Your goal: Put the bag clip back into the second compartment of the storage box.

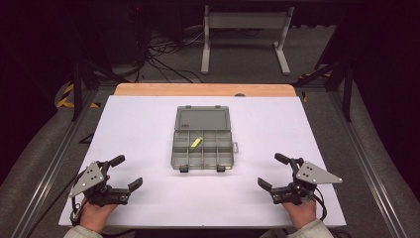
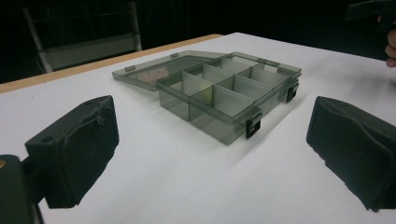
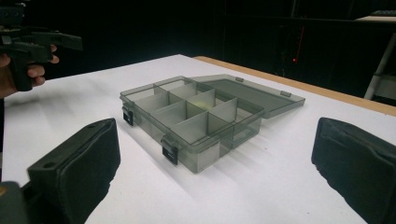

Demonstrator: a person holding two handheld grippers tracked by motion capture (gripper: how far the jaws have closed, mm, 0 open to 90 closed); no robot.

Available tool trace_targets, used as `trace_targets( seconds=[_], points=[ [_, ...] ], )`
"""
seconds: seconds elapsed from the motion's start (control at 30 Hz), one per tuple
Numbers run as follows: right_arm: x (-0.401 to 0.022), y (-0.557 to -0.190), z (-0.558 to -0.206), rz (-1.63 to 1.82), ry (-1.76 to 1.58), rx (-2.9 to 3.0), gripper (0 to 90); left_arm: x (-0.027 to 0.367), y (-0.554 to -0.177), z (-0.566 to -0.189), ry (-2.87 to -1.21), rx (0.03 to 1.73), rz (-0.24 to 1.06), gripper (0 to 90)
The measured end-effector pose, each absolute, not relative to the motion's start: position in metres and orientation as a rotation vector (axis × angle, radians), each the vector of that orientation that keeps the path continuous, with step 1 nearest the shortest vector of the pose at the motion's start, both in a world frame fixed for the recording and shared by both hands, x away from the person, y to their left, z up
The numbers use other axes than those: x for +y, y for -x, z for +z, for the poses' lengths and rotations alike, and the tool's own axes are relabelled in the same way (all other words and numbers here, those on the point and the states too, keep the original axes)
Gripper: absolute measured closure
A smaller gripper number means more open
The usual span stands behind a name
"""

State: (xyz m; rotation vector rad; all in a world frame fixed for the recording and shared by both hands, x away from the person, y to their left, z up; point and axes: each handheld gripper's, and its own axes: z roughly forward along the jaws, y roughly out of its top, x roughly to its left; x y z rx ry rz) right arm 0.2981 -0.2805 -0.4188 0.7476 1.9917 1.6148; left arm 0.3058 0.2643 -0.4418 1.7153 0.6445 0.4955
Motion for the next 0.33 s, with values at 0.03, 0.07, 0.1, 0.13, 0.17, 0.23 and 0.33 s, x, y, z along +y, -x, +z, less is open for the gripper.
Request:
trace_targets(
  seconds=[0.03,0.07,0.1,0.13,0.17,0.23,0.33],
  points=[
    [-0.2808,-0.2986,-0.4191,1.620,-0.748,1.990,1.9,0.2643,-0.3058,-0.4418,-1.715,0.645,0.495,2.7],
    [-0.2810,-0.2991,-0.4193,1.616,-0.748,1.990,1.9,0.2630,-0.3061,-0.4426,-1.721,0.639,0.497,2.7],
    [-0.2808,-0.2994,-0.4196,1.618,-0.755,1.993,1.9,0.2631,-0.3064,-0.4427,-1.721,0.637,0.495,2.6],
    [-0.2808,-0.2997,-0.4199,1.620,-0.754,1.995,1.9,0.2631,-0.3067,-0.4431,-1.709,0.636,0.485,2.5],
    [-0.2806,-0.2999,-0.4200,1.617,-0.751,1.997,1.9,0.2631,-0.3067,-0.4431,-1.709,0.636,0.485,2.3],
    [-0.2804,-0.2999,-0.4200,1.614,-0.756,2.000,1.9,0.2646,-0.3061,-0.4426,-1.695,0.642,0.471,2.1],
    [-0.2804,-0.3003,-0.4202,1.619,-0.757,2.002,1.7,0.2657,-0.3057,-0.4420,-1.689,0.640,0.466,1.9]
  ],
)
